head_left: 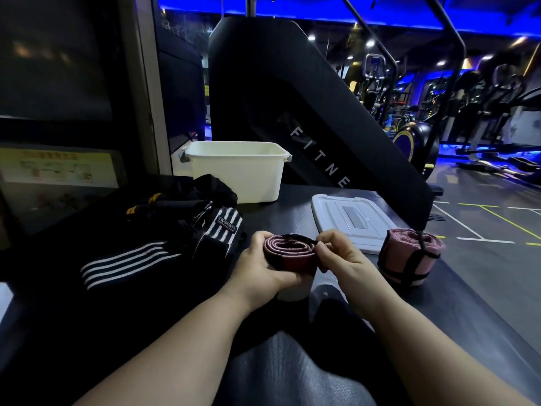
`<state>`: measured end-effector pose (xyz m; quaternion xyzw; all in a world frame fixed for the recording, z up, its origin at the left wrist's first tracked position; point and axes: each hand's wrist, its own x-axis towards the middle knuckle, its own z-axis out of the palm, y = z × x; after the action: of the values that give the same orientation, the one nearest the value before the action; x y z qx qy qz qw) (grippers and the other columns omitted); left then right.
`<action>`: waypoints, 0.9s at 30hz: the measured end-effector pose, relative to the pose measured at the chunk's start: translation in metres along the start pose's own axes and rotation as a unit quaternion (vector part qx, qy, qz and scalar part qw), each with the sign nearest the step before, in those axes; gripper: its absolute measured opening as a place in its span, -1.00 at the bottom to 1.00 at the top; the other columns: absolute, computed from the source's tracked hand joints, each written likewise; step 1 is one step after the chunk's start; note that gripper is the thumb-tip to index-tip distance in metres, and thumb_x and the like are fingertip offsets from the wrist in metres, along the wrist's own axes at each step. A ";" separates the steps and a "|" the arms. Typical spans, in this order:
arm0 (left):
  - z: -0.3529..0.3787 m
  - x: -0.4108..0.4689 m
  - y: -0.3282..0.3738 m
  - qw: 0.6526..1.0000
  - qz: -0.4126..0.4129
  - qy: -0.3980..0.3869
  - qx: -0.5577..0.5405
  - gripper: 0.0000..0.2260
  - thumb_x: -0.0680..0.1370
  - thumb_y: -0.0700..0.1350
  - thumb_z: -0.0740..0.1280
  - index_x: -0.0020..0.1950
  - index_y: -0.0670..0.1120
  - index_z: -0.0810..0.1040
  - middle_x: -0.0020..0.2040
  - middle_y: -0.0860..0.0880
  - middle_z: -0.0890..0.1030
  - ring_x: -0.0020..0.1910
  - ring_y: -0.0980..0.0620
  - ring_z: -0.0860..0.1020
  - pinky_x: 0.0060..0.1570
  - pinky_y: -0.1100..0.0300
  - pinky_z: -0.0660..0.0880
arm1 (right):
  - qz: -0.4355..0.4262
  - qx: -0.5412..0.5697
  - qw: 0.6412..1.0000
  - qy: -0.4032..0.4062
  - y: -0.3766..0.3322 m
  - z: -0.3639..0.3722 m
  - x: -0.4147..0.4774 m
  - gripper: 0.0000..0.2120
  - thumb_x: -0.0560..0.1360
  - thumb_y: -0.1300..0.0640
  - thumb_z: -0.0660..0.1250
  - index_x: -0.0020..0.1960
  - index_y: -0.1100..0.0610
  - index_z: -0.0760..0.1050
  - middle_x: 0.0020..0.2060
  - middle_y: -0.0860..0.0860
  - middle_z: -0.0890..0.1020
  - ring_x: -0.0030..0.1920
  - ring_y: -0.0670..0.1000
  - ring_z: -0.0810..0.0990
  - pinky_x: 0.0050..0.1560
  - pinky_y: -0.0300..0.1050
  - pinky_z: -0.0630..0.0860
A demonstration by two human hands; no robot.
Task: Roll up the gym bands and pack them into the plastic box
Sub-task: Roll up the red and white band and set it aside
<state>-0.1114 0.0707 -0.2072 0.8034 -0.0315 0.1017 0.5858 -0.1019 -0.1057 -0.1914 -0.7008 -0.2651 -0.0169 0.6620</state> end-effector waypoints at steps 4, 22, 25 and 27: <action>0.004 0.000 0.004 0.998 0.013 0.060 0.008 -0.32 0.19 -0.06 0.67 0.15 -0.02 0.35 0.02 0.06 0.58 -0.07 0.25 0.54 -0.16 0.51 0.43 | -0.001 0.012 1.000 -0.026 -0.001 0.001 0.000 -0.93 0.60 0.22 0.24 -0.06 0.18 0.41 -0.33 -0.10 0.49 -0.25 -0.17 0.44 -0.12 -0.36 0.38; -0.010 -0.001 -0.002 0.998 0.027 -0.042 -0.022 -0.31 0.12 0.03 0.61 0.21 0.19 0.46 0.12 0.09 0.62 0.09 0.13 0.61 0.15 -0.04 0.57 | 0.052 -0.065 0.996 0.044 0.007 -0.008 0.003 -0.86 0.46 0.16 0.46 -0.15 0.23 0.57 -0.26 0.03 0.61 -0.18 -0.04 0.53 -0.03 -0.08 0.45; -0.004 -0.001 0.000 0.999 0.036 0.013 0.028 -0.33 0.21 0.01 0.63 0.25 0.14 0.43 0.13 0.08 0.60 0.08 0.11 0.59 0.16 0.07 0.55 | 0.055 -0.055 0.997 0.015 0.005 -0.005 0.001 -0.88 0.45 0.19 0.47 -0.11 0.24 0.58 -0.19 0.10 0.64 -0.14 -0.02 0.57 0.00 -0.14 0.48; -0.002 -0.001 0.000 0.997 0.046 0.038 0.052 -0.36 0.28 -0.08 0.63 0.27 0.08 0.42 0.13 0.06 0.59 0.08 0.12 0.57 0.15 0.22 0.50 | 0.047 -0.060 0.997 0.026 0.005 -0.003 0.001 -0.92 0.46 0.23 0.45 -0.11 0.24 0.59 -0.15 0.17 0.65 -0.13 -0.01 0.58 -0.03 -0.21 0.48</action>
<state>-0.1123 0.0729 -0.2066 0.8261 -0.0404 0.1603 0.5387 -0.0983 -0.1080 -0.1955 -0.7505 -0.2130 -0.0204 0.6253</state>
